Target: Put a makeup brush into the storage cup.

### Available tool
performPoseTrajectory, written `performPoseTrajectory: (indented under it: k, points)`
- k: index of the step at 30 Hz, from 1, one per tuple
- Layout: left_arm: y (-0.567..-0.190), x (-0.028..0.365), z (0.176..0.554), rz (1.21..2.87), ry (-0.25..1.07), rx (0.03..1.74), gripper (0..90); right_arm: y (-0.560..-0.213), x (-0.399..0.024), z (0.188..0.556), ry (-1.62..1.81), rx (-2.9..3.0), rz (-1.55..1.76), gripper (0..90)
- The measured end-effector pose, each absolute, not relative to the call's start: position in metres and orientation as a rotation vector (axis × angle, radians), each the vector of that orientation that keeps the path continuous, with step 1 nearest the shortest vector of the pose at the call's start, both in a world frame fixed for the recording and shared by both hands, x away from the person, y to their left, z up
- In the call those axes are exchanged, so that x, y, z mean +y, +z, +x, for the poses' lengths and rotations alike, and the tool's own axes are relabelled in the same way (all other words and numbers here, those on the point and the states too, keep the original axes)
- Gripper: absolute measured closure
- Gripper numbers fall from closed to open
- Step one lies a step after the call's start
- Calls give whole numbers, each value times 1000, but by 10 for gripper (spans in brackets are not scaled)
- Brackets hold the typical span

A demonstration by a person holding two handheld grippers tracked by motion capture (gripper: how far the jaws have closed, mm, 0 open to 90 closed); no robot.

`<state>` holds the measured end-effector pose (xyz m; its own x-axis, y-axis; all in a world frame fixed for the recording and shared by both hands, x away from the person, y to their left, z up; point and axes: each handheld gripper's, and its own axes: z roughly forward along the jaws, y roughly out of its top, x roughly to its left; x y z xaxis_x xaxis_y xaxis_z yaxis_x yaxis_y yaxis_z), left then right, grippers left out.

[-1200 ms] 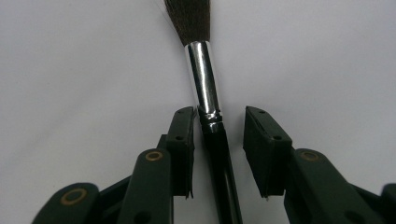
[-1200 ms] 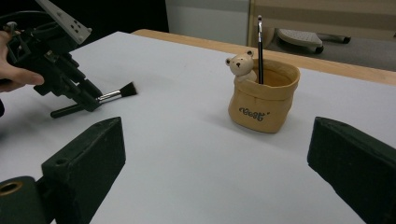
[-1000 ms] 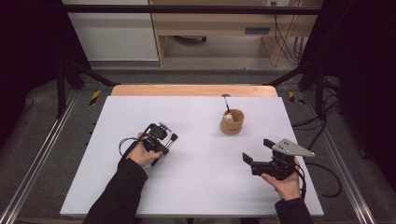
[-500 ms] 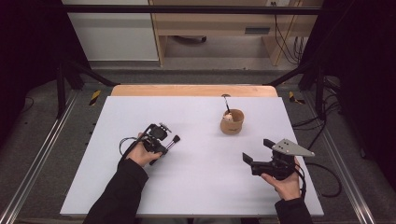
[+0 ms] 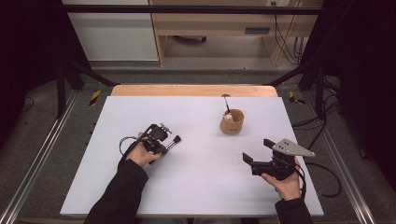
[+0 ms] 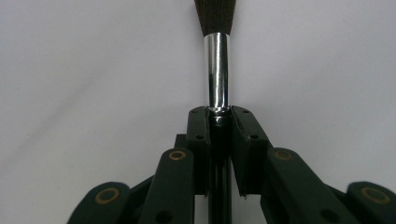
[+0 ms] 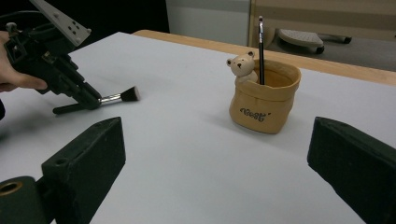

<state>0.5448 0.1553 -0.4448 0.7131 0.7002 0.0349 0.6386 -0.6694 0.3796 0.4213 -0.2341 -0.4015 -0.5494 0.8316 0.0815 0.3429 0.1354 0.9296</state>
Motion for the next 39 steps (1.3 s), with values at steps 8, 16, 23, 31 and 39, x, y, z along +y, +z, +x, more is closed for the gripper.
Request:
performPoseTrajectory:
  k: [8,16,23,31,39]
  points:
    - [-433,161,538,2548,285,1006,781,-401,-234,421,1408,1958,1124,49]
    - [-424,166,524,2472,320,975,781,-401,-233,421,1413,1958,1124,49]
    - [-421,172,511,2394,339,957,780,-401,-232,421,1412,1961,1122,48]
    - [-419,180,495,2288,363,958,780,-401,-231,421,1433,1958,1132,42]
    - [-414,184,486,2238,386,953,781,-402,-230,421,1445,1957,1135,41]
